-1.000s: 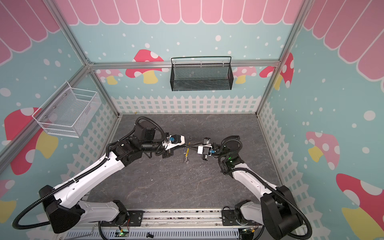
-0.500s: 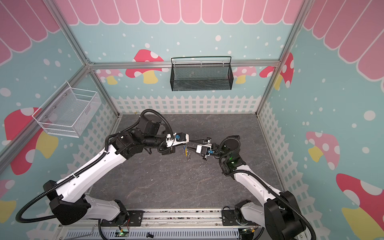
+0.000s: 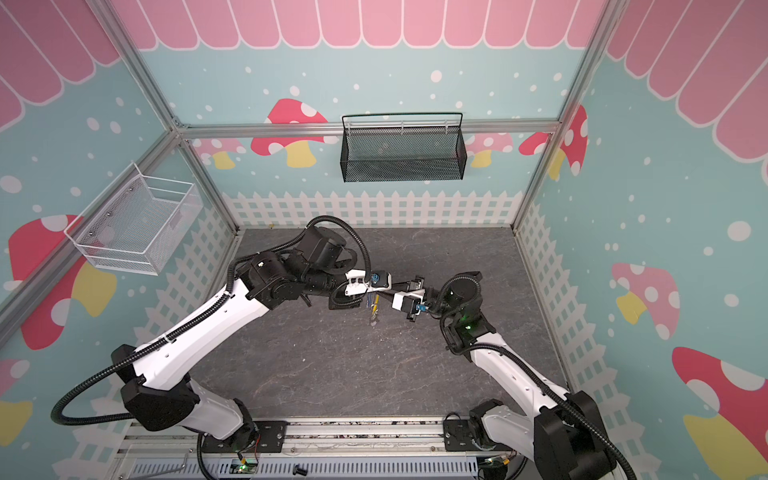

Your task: Put the keys on the keyring

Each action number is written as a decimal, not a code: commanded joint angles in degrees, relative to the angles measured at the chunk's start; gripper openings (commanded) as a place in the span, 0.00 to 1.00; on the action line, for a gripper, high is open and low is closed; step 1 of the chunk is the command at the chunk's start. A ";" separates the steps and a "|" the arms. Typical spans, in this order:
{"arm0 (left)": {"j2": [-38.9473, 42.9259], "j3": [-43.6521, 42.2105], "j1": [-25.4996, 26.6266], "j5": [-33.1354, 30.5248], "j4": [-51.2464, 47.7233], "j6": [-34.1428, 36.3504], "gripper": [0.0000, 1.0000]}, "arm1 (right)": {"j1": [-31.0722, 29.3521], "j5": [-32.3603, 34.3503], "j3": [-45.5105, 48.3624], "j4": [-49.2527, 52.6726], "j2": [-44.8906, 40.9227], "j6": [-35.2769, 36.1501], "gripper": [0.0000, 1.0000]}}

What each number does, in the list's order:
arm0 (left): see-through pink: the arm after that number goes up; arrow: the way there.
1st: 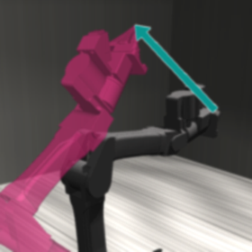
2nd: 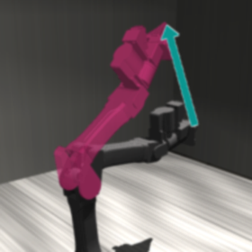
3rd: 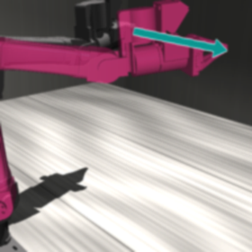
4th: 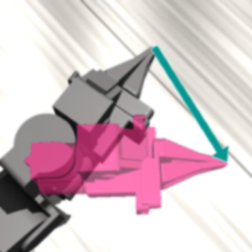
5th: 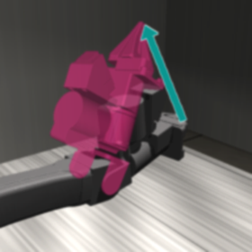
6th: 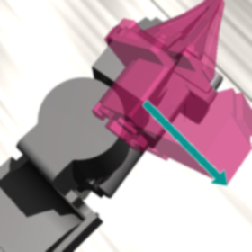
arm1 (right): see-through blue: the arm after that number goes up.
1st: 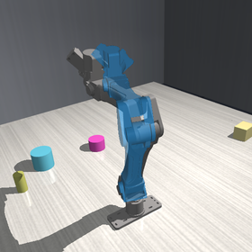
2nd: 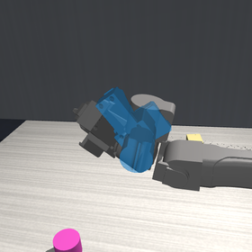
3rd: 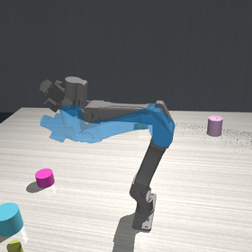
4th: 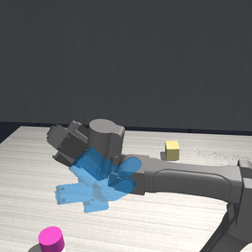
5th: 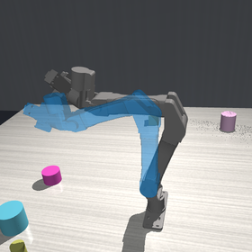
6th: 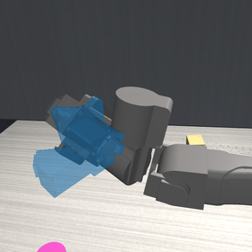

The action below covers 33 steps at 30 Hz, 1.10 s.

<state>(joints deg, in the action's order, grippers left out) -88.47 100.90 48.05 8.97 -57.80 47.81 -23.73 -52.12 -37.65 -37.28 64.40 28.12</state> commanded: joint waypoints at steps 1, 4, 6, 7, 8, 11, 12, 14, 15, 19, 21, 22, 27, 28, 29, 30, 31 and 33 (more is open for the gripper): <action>-0.56 2.51 0.90 -1.32 -2.10 1.09 0.00 | -0.53 -1.01 -0.17 -0.67 -0.07 0.36 0.14; -0.83 2.90 1.17 -1.97 -2.41 1.07 0.00 | -0.53 -0.84 0.25 -1.35 -0.15 0.31 0.04; -0.90 3.12 1.25 -1.94 -2.33 0.99 0.00 | -0.51 -0.62 0.38 -1.40 -0.10 0.28 0.00; -0.90 3.23 1.25 -1.70 -2.23 0.88 0.00 | -0.50 -0.59 0.45 -1.53 -0.07 0.14 0.00; -0.89 3.32 1.25 -1.60 -2.13 0.84 0.00 | -0.51 -0.62 0.62 -2.03 -0.07 -0.23 0.00; -0.41 1.96 1.19 -3.18 -0.38 -0.23 0.19 | -0.42 -0.66 1.16 -4.51 -0.07 -2.09 0.00; 0.17 0.61 1.02 -3.83 1.10 -1.00 0.23 | -0.44 -0.55 1.32 -5.32 -0.07 -2.74 0.00; 1.95 -2.71 0.24 -2.69 4.03 -2.16 0.26 | -0.40 -0.35 1.53 -6.55 0.10 -3.89 0.00; 3.22 -4.80 -0.26 -1.75 6.06 -3.05 0.26 | -0.38 -0.57 1.60 -6.87 0.19 -4.14 0.00; 7.73 -12.43 -2.69 3.03 14.41 -6.63 0.25 | -0.29 -1.87 1.86 -9.70 0.61 -6.00 0.00; 9.07 -14.92 -4.04 6.40 17.80 -8.69 0.25 | -0.34 -2.68 1.82 -10.93 1.16 -6.82 0.00; 9.75 -16.22 -4.86 8.57 19.60 -9.63 0.25 | -0.36 -3.03 1.92 -11.55 1.36 -7.22 0.00; 12.63 -21.92 -6.91 16.00 27.82 -12.95 0.24 | -0.23 -3.91 2.00 -12.99 1.96 -8.19 0.00; 12.99 -22.68 -7.08 16.82 28.73 -13.41 0.24 | -0.27 -4.03 1.95 -13.00 1.95 -8.31 0.00; 13.00 -22.98 -7.26 17.39 28.96 -13.68 0.23 | -0.25 -4.06 1.92 -13.04 1.88 -8.36 0.00; 12.89 -23.03 -7.48 18.26 28.97 -13.87 0.23 | -0.26 -4.20 1.84 -13.08 1.94 -8.36 0.00; 12.73 -23.03 -7.58 18.71 28.85 -14.05 0.23 | -0.27 -4.23 1.85 -13.11 2.02 -8.36 0.00; 12.44 -23.03 -7.62 19.56 28.80 -13.88 0.22 | -0.27 -4.48 1.77 -13.22 2.16 -8.38 0.00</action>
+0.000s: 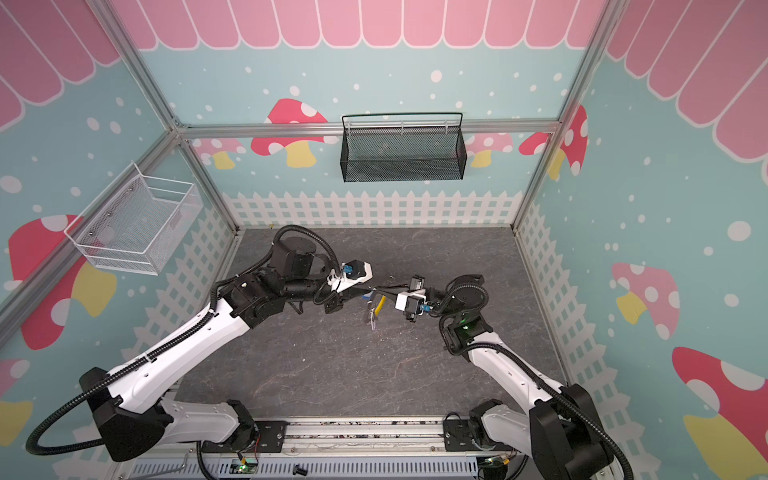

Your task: Put the keys on the keyring

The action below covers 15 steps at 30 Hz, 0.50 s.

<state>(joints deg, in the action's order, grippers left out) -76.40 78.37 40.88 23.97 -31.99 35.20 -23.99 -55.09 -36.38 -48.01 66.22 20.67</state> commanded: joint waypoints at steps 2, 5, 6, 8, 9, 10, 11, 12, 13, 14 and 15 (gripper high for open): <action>0.01 -0.35 -0.53 5.16 2.90 -1.12 0.18 | 0.01 -1.81 0.41 -2.61 0.53 -0.91 0.00; -0.74 0.02 -0.53 5.93 1.87 -0.46 0.09 | -0.01 -1.86 0.51 -3.20 0.59 -1.15 0.00; -1.05 0.19 -0.54 6.00 1.27 -0.15 0.07 | -0.01 -1.95 0.48 -3.39 0.56 -1.23 0.00; -1.52 0.55 -0.53 6.10 0.02 0.22 0.06 | -0.01 -1.99 0.73 -3.90 0.27 -1.24 0.00; -1.83 0.71 -0.50 6.25 -0.59 0.49 0.06 | 0.02 -2.24 0.91 -4.39 0.23 -1.39 0.00; -2.15 0.97 -0.50 6.55 -1.40 0.76 0.07 | 0.01 -2.45 1.04 -4.83 0.14 -1.50 0.00; -2.47 1.23 -0.54 6.76 -2.05 0.92 0.09 | 0.02 -2.54 1.13 -5.31 0.07 -1.71 0.00; -2.94 1.58 -0.54 7.07 -2.86 1.07 0.10 | 0.02 -2.69 1.22 -5.83 0.08 -1.92 0.00; -3.42 1.97 -0.53 7.46 -3.63 1.23 0.13 | -0.01 -2.91 1.31 -6.33 0.08 -2.11 0.00; -3.85 2.35 -0.54 7.79 -4.27 1.33 0.15 | 0.02 -2.92 1.44 -6.80 0.06 -2.31 0.00; -4.14 2.64 -0.54 8.01 -4.66 1.51 0.19 | -0.01 -3.09 1.57 -7.14 0.05 -2.44 0.00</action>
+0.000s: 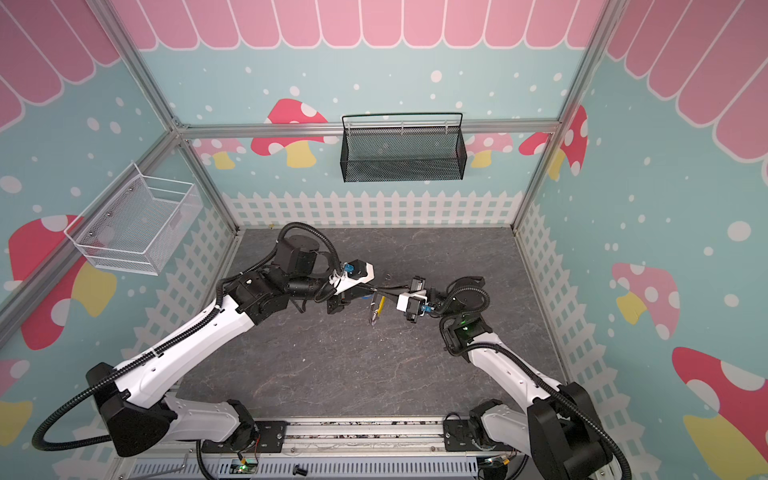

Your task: Put the keys on the keyring

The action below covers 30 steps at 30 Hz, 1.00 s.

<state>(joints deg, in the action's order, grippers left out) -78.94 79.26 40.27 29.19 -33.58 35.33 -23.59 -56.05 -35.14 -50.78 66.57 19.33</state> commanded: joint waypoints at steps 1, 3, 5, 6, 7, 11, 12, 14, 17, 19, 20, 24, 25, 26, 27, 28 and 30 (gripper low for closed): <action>-1.87 1.77 0.07 2.73 -3.39 1.49 0.20 | -0.38 -2.26 0.46 -4.71 -0.38 -1.12 0.00; -1.93 1.69 0.00 2.46 -3.67 1.86 0.21 | -0.32 -1.95 0.76 -5.24 -0.67 -1.40 0.00; -1.84 1.42 -0.02 2.28 -3.69 2.09 0.21 | -0.20 -1.69 0.97 -5.46 -0.84 -1.40 0.00; -1.90 1.36 -0.02 2.23 -3.65 2.18 0.21 | -0.22 -1.69 0.95 -5.55 -0.91 -1.44 0.00; -2.01 1.42 -0.07 2.34 -3.68 2.37 0.21 | -0.22 -1.94 0.95 -5.64 -0.83 -1.65 0.00; -2.95 2.12 -0.02 4.27 -2.85 2.23 0.20 | -0.22 -2.35 0.95 -6.48 -0.31 -2.37 0.00; -3.23 2.29 -0.02 5.08 -2.30 1.96 0.20 | -0.22 -2.20 1.10 -6.59 -0.21 -2.43 0.00; -3.20 2.05 -0.02 6.22 -1.04 1.16 0.19 | -0.22 -1.96 1.32 -6.95 -0.21 -2.66 0.00; -3.18 1.77 -0.02 7.71 -0.89 1.17 0.11 | -0.22 -1.46 1.69 -7.57 -0.47 -2.70 0.00; -3.24 1.75 -0.02 8.29 -1.80 1.84 0.10 | -0.14 -1.34 1.78 -7.94 -0.69 -2.77 0.00; -3.32 1.76 -0.02 8.40 -2.32 1.97 0.10 | -0.14 -1.26 1.84 -8.19 -0.75 -2.82 0.00; -4.23 2.46 0.06 9.87 -5.26 2.79 0.09 | -0.09 -0.90 2.09 -9.43 -0.82 -3.28 0.00; -4.45 2.63 0.07 10.20 -5.49 2.90 0.09 | -0.14 -1.03 2.13 -9.71 -0.75 -3.42 0.00; -4.69 2.72 0.16 10.59 -5.60 2.90 0.08 | -0.10 -1.16 2.16 -10.28 -0.74 -3.67 0.00; -4.95 2.82 0.27 10.84 -5.59 2.90 0.08 | -0.13 -1.20 2.24 -10.78 -0.65 -4.01 0.00; -5.15 2.95 0.39 11.07 -5.59 2.90 0.08 | -0.13 -1.25 2.24 -11.19 -0.65 -4.27 0.00; -5.69 3.22 0.42 11.63 -5.59 2.90 0.08 | -0.06 -1.59 2.34 -11.86 -0.65 -4.63 0.00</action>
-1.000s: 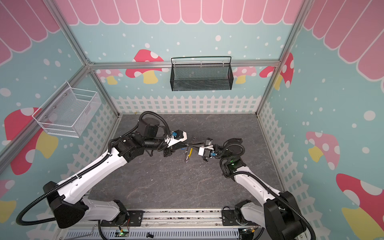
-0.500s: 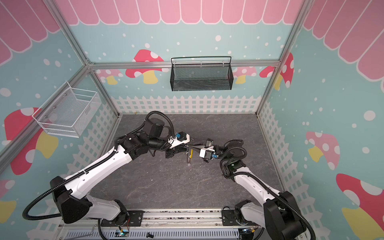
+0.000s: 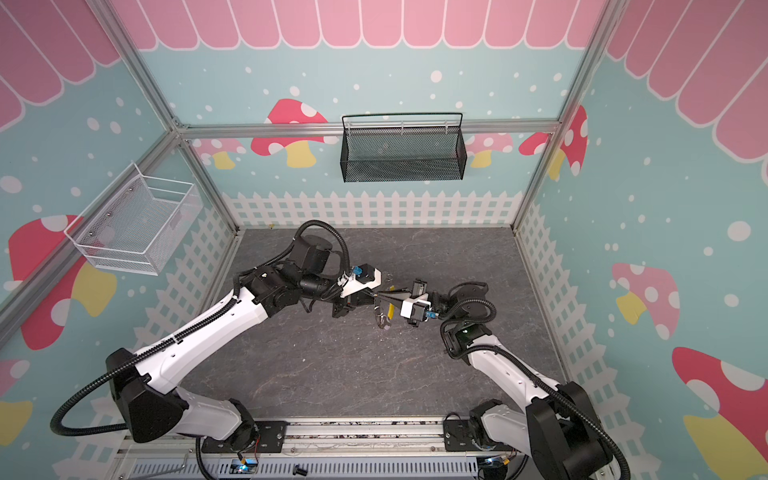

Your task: Put the keys on the keyring

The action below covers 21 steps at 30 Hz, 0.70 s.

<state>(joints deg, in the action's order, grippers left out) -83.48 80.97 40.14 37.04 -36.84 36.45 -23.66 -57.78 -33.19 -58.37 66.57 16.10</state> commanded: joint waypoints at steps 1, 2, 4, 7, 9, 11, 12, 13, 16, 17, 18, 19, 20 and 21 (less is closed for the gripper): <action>-1.39 1.56 0.60 3.88 -2.36 1.79 0.08 | 0.00 0.04 0.40 -4.35 -0.63 -1.48 0.00; -1.58 1.64 0.55 3.88 -2.40 1.78 0.10 | 0.01 0.03 0.49 -4.46 -0.65 -1.52 0.00; -1.77 1.81 0.55 3.38 -2.37 2.05 0.20 | 0.02 0.32 0.64 -4.43 -0.48 -1.60 0.00; -0.43 1.31 0.55 0.00 -1.07 1.66 0.32 | 0.02 1.20 1.28 -4.37 -0.56 -1.44 0.00; 2.45 -1.35 0.51 -3.84 2.67 1.43 0.35 | 0.08 1.94 1.73 -4.23 -0.48 -1.30 0.00; 6.16 -5.46 0.25 -7.48 8.18 1.26 0.35 | 0.19 2.07 2.04 -4.36 -0.17 -1.18 0.00; 8.36 -7.90 0.05 -8.99 11.83 0.68 0.36 | 0.22 1.95 1.99 -4.28 0.16 -1.25 0.00; 10.16 -9.83 -0.19 -9.78 14.60 0.42 0.36 | 0.20 1.84 1.96 -4.25 0.43 -1.40 0.00; 14.27 -14.42 -0.59 -11.58 19.42 0.81 0.37 | 0.27 1.36 1.51 -4.30 1.23 -1.68 0.00; 14.80 -14.68 -0.67 -11.68 19.11 1.28 0.37 | 0.28 1.21 1.31 -4.37 1.44 -1.71 0.00; 15.05 -14.50 -0.68 -11.45 18.55 1.72 0.37 | 0.28 1.03 1.16 -4.29 1.54 -1.78 0.00; 15.10 -14.42 -0.68 -11.09 18.31 1.85 0.37 | 0.29 0.78 0.97 -4.23 1.70 -1.88 0.00; 15.19 -14.28 -0.68 -10.44 18.32 2.29 0.36 | 0.28 0.42 0.75 -4.24 1.81 -2.04 0.00; 15.06 -14.07 -0.68 -9.47 18.59 2.66 0.36 | 0.28 0.05 0.61 -4.25 2.05 -2.27 0.00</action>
<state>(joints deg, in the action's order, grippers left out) -68.31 67.20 39.77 27.42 -21.10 37.06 -23.62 -56.49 -31.68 -60.51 68.14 14.90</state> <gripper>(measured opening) 0.359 0.047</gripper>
